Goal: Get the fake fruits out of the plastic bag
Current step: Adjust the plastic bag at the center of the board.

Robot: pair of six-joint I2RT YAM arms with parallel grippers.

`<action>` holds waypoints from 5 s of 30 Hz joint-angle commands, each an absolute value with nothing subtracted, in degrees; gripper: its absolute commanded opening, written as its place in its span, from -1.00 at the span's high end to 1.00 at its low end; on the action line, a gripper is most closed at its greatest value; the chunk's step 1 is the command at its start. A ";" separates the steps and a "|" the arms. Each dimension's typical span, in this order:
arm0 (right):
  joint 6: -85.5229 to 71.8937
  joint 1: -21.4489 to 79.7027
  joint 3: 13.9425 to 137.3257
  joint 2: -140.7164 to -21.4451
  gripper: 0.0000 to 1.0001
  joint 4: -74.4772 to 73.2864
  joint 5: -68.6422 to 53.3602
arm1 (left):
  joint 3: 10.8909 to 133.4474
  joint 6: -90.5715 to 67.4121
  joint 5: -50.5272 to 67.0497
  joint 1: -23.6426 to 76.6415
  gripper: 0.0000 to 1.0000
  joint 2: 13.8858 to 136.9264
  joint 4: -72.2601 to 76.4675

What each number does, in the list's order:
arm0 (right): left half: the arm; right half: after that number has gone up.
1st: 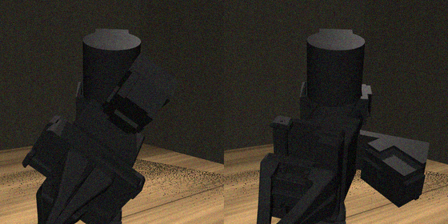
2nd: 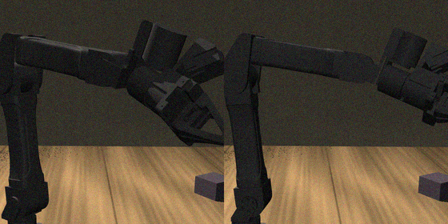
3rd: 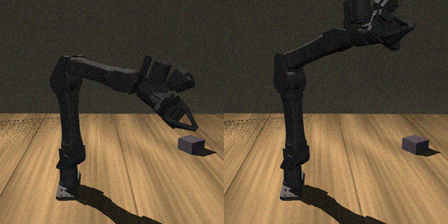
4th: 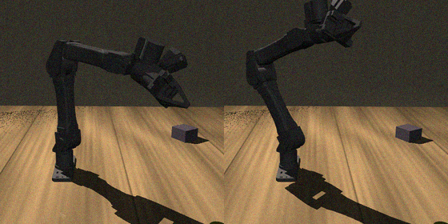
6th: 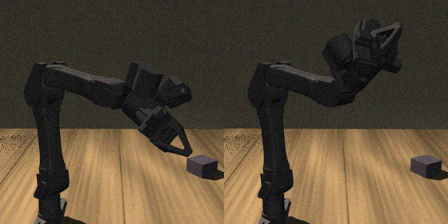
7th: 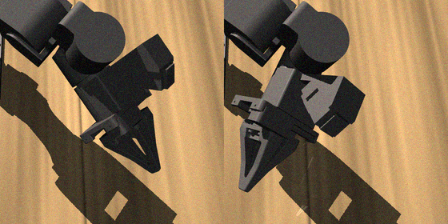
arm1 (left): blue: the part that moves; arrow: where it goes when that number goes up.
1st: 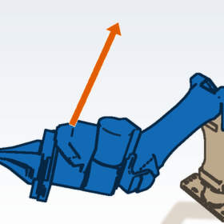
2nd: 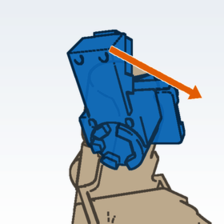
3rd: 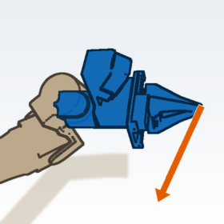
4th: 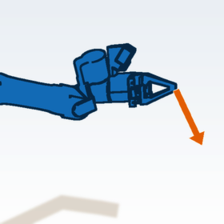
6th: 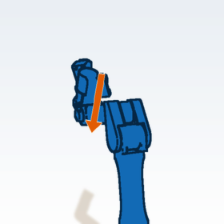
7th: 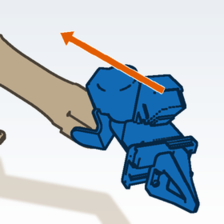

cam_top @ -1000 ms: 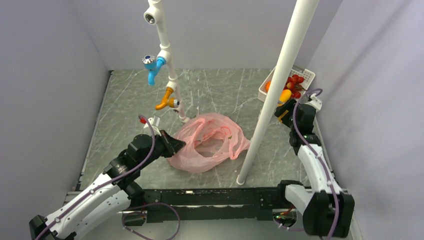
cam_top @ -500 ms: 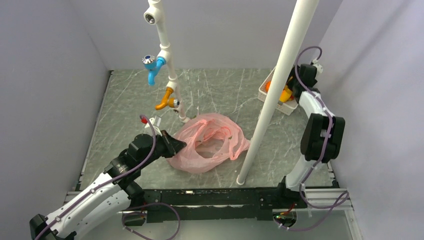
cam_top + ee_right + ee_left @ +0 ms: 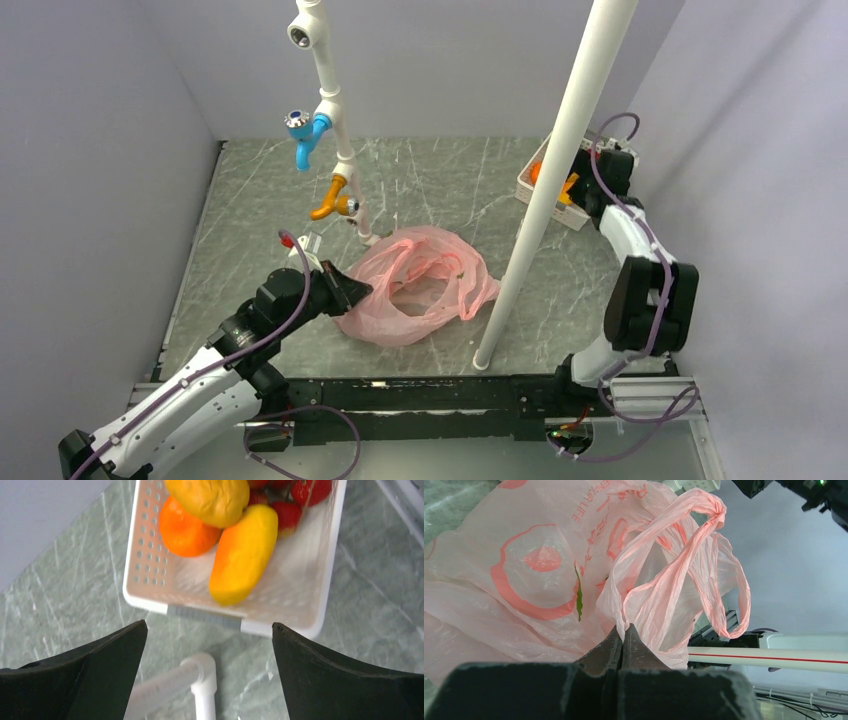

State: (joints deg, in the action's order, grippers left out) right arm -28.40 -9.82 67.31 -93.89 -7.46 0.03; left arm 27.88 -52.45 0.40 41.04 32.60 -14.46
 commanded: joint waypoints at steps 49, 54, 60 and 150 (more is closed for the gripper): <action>-15.42 43.15 54.79 -79.52 -0.05 -4.65 -36.20 | 32.46 -51.51 -2.85 40.64 1.00 32.11 -15.30; -14.16 43.75 56.44 -81.13 -0.15 -5.86 -35.88 | 33.44 -51.05 -1.93 40.59 1.00 32.53 -13.91; -12.60 43.85 58.22 -84.43 -0.28 -7.12 -35.47 | 35.24 -50.11 0.20 40.64 1.00 35.63 -10.95; -9.73 41.20 49.69 -84.86 -0.98 -3.01 -28.31 | 42.90 -46.21 9.73 40.15 1.00 57.38 -7.61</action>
